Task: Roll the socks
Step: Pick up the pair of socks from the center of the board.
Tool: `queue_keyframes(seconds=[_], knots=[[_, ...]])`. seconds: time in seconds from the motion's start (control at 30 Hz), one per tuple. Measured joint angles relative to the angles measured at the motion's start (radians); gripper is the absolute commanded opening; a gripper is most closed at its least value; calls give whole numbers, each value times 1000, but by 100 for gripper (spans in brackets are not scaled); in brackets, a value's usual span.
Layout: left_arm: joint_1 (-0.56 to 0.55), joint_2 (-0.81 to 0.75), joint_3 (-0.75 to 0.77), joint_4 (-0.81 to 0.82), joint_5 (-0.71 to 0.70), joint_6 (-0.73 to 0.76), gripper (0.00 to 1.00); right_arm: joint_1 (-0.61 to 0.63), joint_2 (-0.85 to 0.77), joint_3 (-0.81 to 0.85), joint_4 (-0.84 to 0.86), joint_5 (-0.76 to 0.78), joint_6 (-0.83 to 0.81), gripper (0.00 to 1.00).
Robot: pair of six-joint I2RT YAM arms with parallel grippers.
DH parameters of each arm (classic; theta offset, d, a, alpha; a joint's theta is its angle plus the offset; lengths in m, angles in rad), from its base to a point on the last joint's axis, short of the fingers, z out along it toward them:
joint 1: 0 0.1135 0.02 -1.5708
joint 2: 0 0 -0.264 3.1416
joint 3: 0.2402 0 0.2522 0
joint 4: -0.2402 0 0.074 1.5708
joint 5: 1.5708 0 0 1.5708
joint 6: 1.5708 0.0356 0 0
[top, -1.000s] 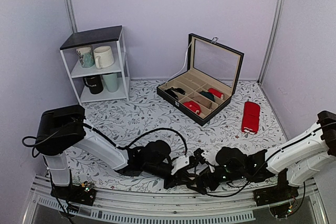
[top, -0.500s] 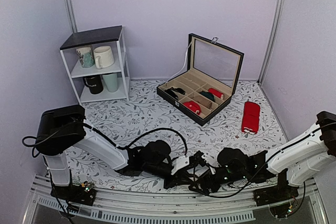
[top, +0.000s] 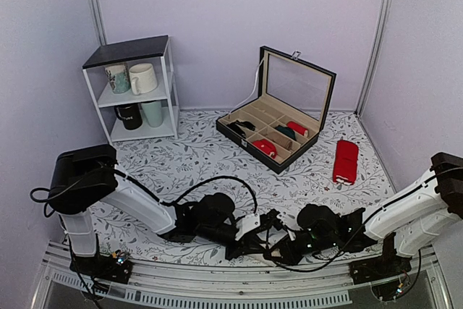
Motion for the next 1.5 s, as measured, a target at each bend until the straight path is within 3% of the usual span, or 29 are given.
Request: queue_keyframes(seconds=[0.07,0.17,0.27,0.3,0.33,0.53,0.73,0.93,1.1,1.3,1.5], knots=[[1,-10,-5,-4,-9,-1,18,-1,0,0,1,0,15,1],[1,-27,-8,-25,-28,4,34,-1,4,0,8,1,18,0],[5,-56,-8,-76,-61,23,73,-1,5,-2,17,8,28,0],[5,-68,-9,-101,-71,25,95,-1,5,-2,18,10,32,0],[7,-78,-14,-134,-85,35,99,-1,5,-4,19,12,39,0],[39,-163,-50,-255,-148,58,99,0,-24,-18,9,40,61,0],[82,-295,-95,-313,-242,59,100,-37,-160,-18,-158,99,53,0],[116,-364,-112,-350,-290,58,100,-167,-276,89,-317,152,-18,0],[122,-385,-124,-361,-325,53,99,-280,-312,223,-354,193,-110,0],[147,-426,-124,-389,-386,42,99,-481,-224,426,-362,174,-272,0],[222,-513,-124,-404,-400,35,99,-642,40,693,-333,105,-433,0]])
